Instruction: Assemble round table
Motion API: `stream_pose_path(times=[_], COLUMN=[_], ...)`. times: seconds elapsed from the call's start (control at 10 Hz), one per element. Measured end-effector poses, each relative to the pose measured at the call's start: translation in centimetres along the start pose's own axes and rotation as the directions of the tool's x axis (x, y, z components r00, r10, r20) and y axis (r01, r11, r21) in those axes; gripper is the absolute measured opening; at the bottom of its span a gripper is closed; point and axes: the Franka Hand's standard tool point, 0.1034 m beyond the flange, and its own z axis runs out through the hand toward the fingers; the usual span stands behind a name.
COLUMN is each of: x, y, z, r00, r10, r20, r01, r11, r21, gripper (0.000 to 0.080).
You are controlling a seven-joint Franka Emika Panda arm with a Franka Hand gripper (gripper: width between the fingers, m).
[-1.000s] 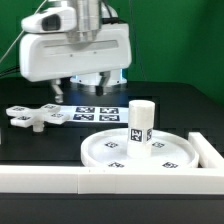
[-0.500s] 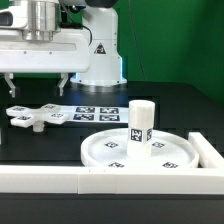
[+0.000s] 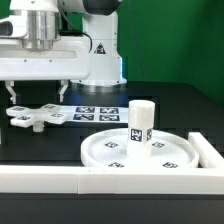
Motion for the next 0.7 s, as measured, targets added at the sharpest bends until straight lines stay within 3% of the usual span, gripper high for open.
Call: stream_pose_path(times=[0.2,0.7], x=[-0.41,-0.56], y=[-0.15,-0.08], z=[0.9,0.91], r00=[1.0,1.0], r10=[-0.005,-0.004], r20=[0.013,0.016], r01=[0.005,0.004], r11=[1.0,1.0], r21=[0.0,0.001], gripper=[0.0649,0.0649])
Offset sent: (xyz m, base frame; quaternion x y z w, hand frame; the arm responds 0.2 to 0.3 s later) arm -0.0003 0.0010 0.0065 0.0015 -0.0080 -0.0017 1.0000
